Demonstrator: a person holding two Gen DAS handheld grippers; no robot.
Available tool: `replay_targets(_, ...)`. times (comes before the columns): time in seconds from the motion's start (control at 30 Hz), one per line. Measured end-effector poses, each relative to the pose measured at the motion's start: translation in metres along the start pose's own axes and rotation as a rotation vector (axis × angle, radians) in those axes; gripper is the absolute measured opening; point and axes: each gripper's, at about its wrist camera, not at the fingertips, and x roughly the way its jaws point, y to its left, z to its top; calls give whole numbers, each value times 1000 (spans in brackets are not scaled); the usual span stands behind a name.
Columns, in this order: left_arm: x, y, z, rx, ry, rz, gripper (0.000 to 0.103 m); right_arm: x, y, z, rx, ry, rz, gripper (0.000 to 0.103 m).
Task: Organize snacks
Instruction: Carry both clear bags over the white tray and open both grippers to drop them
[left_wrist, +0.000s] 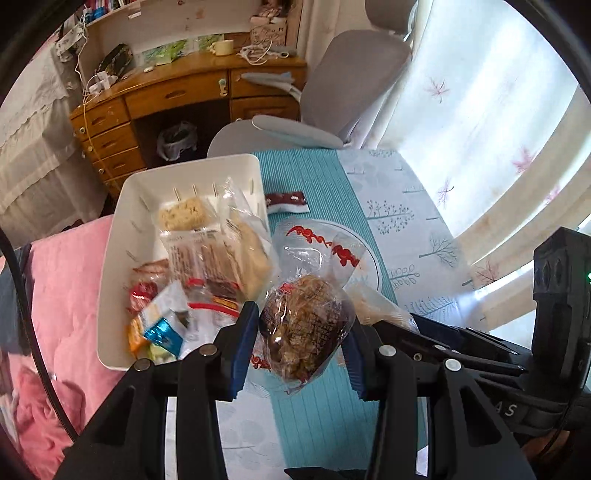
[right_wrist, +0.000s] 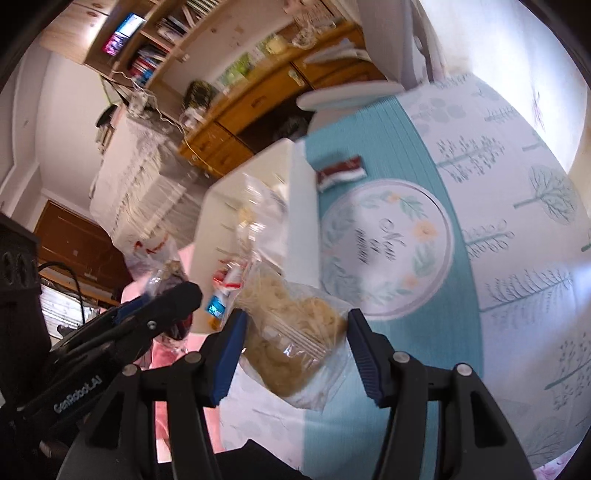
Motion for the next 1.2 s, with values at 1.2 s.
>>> replay_targets(1.2, 18, 135, 20, -195, 58, 26, 81, 64, 72, -1, -49, -141, -44, 81)
